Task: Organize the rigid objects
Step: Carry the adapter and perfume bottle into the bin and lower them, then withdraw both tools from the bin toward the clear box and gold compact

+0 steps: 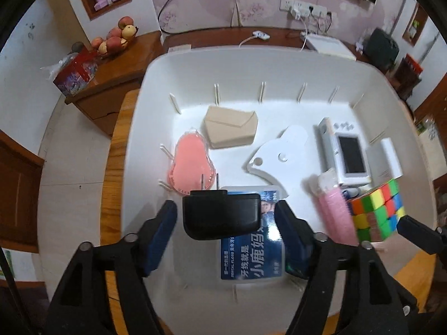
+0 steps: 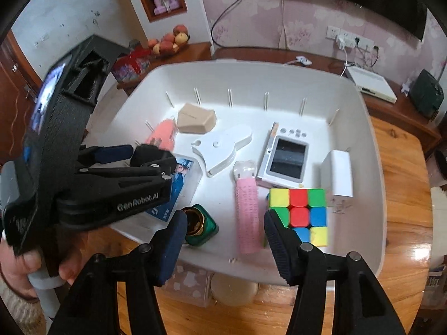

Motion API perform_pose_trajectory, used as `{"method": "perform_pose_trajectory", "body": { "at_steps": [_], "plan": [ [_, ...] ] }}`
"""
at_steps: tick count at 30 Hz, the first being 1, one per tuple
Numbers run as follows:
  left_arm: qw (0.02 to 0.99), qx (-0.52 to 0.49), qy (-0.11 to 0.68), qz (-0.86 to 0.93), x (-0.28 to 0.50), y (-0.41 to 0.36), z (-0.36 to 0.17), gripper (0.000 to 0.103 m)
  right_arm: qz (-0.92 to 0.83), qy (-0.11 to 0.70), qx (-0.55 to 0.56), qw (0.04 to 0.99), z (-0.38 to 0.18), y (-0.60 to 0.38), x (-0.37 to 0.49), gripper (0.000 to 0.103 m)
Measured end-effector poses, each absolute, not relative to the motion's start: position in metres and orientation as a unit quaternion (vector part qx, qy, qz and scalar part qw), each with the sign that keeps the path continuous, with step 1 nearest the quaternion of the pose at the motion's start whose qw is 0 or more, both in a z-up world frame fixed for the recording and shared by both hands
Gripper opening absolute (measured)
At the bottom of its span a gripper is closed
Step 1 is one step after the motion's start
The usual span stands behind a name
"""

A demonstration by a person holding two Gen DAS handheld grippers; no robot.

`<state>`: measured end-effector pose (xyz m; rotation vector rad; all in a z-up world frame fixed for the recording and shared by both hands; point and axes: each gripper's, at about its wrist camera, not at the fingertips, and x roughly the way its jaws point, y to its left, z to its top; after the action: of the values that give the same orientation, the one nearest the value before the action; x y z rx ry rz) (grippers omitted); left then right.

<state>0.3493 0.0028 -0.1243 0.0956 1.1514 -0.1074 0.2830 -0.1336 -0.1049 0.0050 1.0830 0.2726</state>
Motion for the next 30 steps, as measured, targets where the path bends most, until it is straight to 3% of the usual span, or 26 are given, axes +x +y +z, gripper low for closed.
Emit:
{"method": "perform_pose_trajectory", "body": {
  "at_steps": [4, 16, 18, 23, 30],
  "plan": [
    [0.848, 0.045, 0.525, -0.052, 0.340, 0.005, -0.105, 0.085, 0.131, 0.488, 0.013, 0.863, -0.088, -0.146, 0.266, 0.058],
    [0.869, 0.016, 0.488, -0.080, 0.285, 0.013, -0.053, 0.087, 0.145, 0.429, 0.055, 0.890, -0.048, -0.176, 0.209, 0.058],
    [0.873, 0.014, 0.479, -0.085, 0.272, 0.012, -0.044, 0.092, 0.145, 0.416, 0.057, 0.896, -0.043, -0.180, 0.197, 0.058],
    [0.884, 0.011, 0.458, -0.097, 0.240, 0.007, -0.028, 0.092, 0.137, 0.390, 0.056, 0.909, -0.036, -0.190, 0.171, 0.058],
    [0.892, -0.001, 0.442, -0.097, 0.205, -0.004, -0.033, 0.093, 0.123, 0.368, 0.055, 0.920, -0.041, -0.203, 0.143, 0.058]
  ]
}}
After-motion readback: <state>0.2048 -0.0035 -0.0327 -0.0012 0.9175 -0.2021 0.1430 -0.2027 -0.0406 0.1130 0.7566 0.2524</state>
